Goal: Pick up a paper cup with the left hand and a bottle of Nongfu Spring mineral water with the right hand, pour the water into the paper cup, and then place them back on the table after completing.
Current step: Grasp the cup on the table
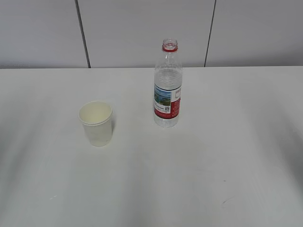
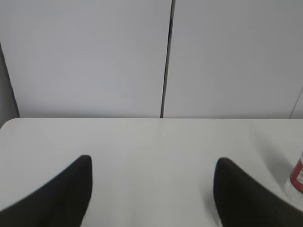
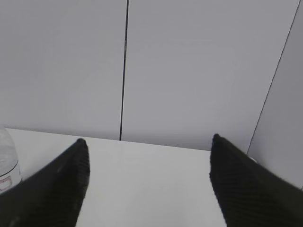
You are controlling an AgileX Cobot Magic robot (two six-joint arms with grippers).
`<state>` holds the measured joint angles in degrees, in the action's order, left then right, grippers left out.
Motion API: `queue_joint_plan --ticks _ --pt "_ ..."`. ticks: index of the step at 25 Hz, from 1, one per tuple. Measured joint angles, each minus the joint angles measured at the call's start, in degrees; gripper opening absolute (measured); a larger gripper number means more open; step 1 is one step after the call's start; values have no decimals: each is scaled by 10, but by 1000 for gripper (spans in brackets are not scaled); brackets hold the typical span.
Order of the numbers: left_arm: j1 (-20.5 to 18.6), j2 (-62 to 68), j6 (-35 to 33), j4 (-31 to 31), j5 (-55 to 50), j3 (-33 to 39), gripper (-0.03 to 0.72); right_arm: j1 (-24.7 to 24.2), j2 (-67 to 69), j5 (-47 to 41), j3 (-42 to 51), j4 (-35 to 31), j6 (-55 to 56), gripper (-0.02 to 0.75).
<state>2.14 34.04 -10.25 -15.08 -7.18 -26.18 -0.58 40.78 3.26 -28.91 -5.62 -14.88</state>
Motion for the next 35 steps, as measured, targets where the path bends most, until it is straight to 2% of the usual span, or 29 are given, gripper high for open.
queue_joint_plan --ticks 4,8,14,19,23,29,35 --pt "22 95 -1 -1 72 1 489 9 75 75 11 45 37 586" --pt "73 189 -1 4 161 1 489 28 155 148 11 128 121 586" --pt "124 346 3 3 313 1 489 38 284 234 11 181 172 586" --pt "131 464 49 19 401 1 489 39 383 328 11 209 193 586" --pt "131 544 78 92 457 2 489 39 445 367 10 236 195 586" --pt "127 652 132 171 651 59 489 39 530 416 10 269 195 585" --pt "125 731 144 239 719 76 489 39 575 474 8 277 195 586"
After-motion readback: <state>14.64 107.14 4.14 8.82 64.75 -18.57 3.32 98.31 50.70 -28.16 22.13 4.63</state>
